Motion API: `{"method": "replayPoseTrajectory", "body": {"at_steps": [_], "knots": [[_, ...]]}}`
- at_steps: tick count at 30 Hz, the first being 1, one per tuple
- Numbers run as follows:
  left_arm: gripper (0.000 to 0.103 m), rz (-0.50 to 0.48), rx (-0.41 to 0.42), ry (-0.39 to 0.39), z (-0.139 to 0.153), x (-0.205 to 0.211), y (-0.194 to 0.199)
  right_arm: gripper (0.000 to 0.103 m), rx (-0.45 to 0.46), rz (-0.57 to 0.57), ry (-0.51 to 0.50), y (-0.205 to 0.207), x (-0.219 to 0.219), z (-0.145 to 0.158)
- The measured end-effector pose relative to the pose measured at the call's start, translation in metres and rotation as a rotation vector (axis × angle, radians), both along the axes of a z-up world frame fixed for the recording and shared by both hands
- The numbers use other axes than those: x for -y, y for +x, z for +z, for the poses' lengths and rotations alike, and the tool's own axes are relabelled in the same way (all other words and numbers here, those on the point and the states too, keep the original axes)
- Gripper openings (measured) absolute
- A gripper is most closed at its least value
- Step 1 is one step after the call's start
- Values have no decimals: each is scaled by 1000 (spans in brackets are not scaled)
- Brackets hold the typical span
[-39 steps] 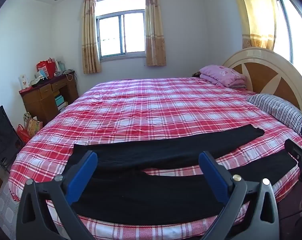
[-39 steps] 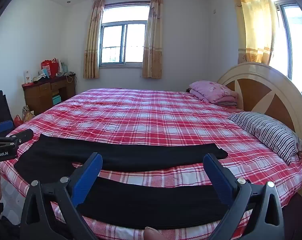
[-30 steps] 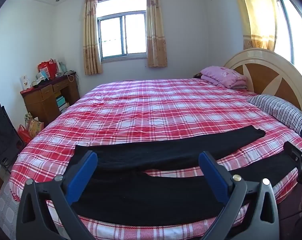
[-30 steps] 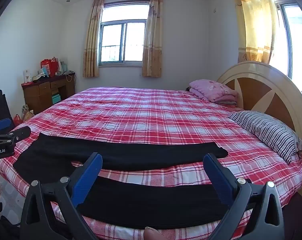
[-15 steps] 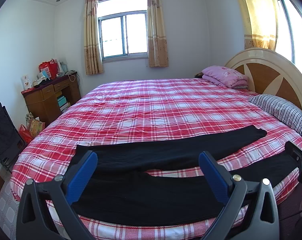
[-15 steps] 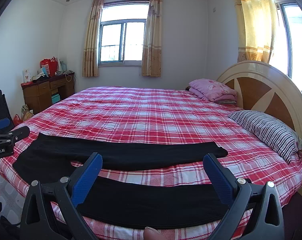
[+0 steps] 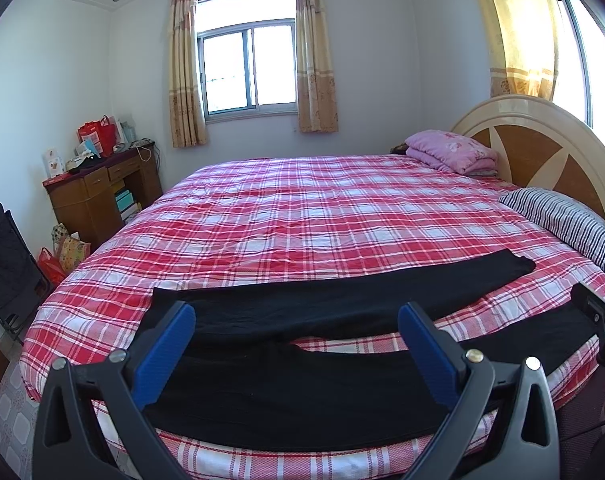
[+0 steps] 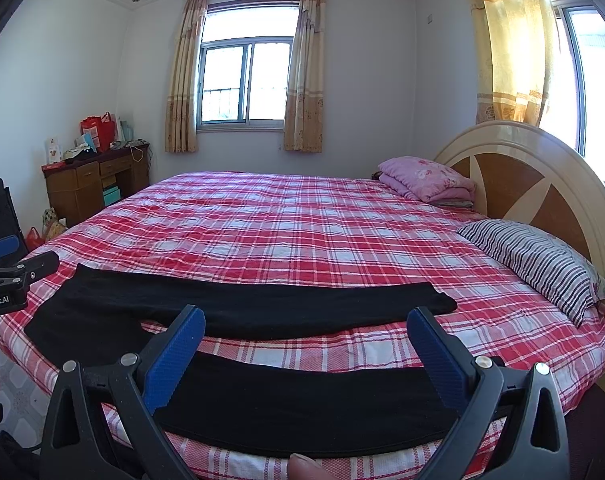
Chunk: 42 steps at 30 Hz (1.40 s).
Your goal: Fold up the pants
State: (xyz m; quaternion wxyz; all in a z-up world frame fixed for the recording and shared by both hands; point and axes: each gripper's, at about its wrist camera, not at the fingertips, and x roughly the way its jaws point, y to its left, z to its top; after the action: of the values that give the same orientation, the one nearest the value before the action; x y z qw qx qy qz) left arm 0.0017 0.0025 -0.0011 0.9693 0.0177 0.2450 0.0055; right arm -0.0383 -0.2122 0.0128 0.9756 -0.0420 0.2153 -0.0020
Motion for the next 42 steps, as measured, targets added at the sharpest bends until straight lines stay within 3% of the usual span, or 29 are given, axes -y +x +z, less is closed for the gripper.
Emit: {"method": "replayPoseTrajectory", "body": {"at_steps": [42], "knots": [[103,9,-19,16,-11,-1,6,102,-26,-5,-11,7,-4,-12]]}}
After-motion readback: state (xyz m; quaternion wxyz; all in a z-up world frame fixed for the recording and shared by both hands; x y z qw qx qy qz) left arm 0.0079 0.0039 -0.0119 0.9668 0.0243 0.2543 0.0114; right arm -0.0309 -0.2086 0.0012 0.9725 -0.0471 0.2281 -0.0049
